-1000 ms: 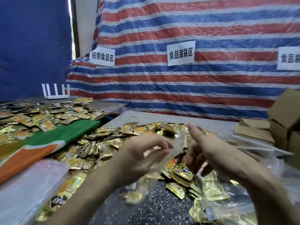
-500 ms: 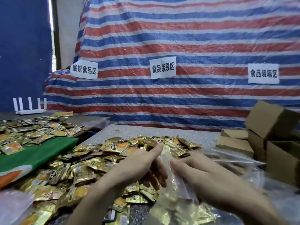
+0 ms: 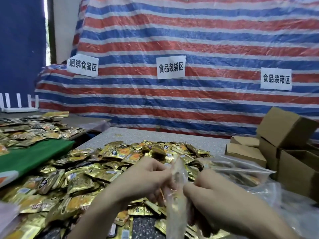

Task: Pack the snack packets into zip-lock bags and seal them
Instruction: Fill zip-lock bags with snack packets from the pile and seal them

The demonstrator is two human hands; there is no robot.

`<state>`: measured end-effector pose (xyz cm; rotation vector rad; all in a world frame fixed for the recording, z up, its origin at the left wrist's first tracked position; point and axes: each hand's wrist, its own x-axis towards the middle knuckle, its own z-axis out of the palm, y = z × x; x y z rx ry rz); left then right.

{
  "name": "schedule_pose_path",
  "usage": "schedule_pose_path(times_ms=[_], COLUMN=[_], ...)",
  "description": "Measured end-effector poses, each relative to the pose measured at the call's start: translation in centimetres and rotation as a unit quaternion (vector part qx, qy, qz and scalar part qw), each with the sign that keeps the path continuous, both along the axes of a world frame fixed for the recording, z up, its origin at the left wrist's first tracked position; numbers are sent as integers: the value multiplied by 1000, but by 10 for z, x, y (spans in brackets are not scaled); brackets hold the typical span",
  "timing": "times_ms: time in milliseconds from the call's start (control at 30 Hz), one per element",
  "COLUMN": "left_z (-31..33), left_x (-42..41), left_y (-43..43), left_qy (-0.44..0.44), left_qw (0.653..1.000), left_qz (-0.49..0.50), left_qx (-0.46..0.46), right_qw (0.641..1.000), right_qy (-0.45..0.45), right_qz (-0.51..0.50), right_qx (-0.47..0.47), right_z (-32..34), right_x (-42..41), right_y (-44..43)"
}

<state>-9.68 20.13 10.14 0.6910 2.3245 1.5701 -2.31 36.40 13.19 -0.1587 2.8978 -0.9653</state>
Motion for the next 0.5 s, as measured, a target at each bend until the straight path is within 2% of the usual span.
schedule_pose_path(times_ms=[133,200,300,333,433,500], left_z=[1,2,2,2,4,5], left_x=[-8,-10,-11,-11,-19,-22], left_y=[-27,-33,-30,-27,-19,-19], left_qy=[37,35,21,22,39,60], left_qw=[995,994,994,995,996,995], left_qz=[77,78,88,88,69,67], left_qx=[-57,-71,-57,-50,-48,-52], right_qw=[997,989,958,948,930,936], right_qy=[32,110,267,294,307,276], right_qz=[-53,-46,53,100,198,219], right_qx=[35,92,85,67,19,27], right_z=[-5,-8,-5,-2,2,1], right_x=[-2,-4,-1,1,7,8], right_y=[12,14,10,5,-6,-7])
